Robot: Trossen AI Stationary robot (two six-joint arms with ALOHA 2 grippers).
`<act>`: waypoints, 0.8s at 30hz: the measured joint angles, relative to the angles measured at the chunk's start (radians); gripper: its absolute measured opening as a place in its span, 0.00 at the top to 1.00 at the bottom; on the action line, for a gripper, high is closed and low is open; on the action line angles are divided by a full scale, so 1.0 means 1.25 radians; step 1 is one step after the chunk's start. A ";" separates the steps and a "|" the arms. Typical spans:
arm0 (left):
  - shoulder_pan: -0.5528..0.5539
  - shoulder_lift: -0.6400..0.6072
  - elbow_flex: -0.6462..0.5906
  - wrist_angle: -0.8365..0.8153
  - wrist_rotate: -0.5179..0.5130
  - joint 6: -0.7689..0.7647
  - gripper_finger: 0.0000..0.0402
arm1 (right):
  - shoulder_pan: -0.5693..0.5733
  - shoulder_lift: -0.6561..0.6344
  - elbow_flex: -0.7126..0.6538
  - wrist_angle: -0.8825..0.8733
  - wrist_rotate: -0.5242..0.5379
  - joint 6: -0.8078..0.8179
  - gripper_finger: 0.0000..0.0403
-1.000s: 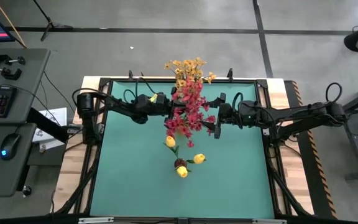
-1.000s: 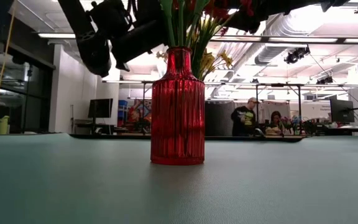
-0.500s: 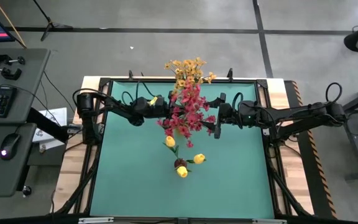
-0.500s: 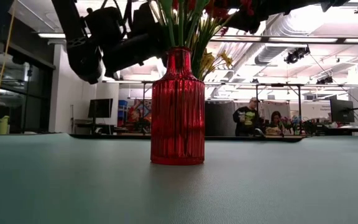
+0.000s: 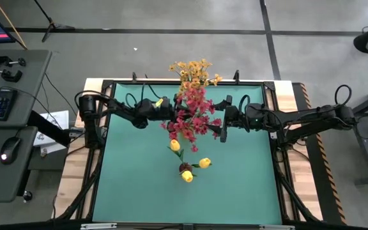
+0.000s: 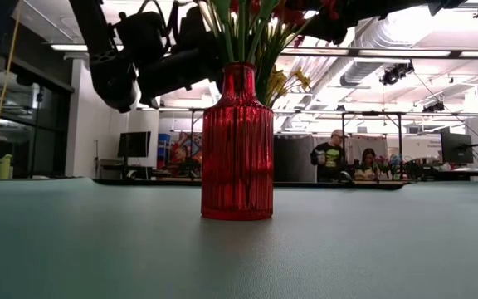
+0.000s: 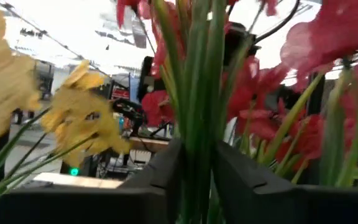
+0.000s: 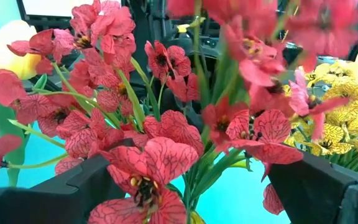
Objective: Sort flowers into vase by color
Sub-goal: Put the red flowers into the yellow vase, then return to Home Position
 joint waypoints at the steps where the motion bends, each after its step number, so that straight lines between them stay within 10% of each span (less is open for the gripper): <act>1: 0.004 0.000 -0.004 -0.002 0.001 -0.004 0.79 | 0.000 0.000 0.000 0.000 0.000 0.000 0.15; 12: 0.057 -0.012 -0.089 0.025 0.062 -0.072 0.47 | 0.000 0.000 0.000 0.000 0.000 0.000 0.15; 24: 0.160 -0.027 -0.175 0.025 0.170 -0.175 0.44 | 0.000 0.000 0.000 0.015 0.000 -0.028 0.15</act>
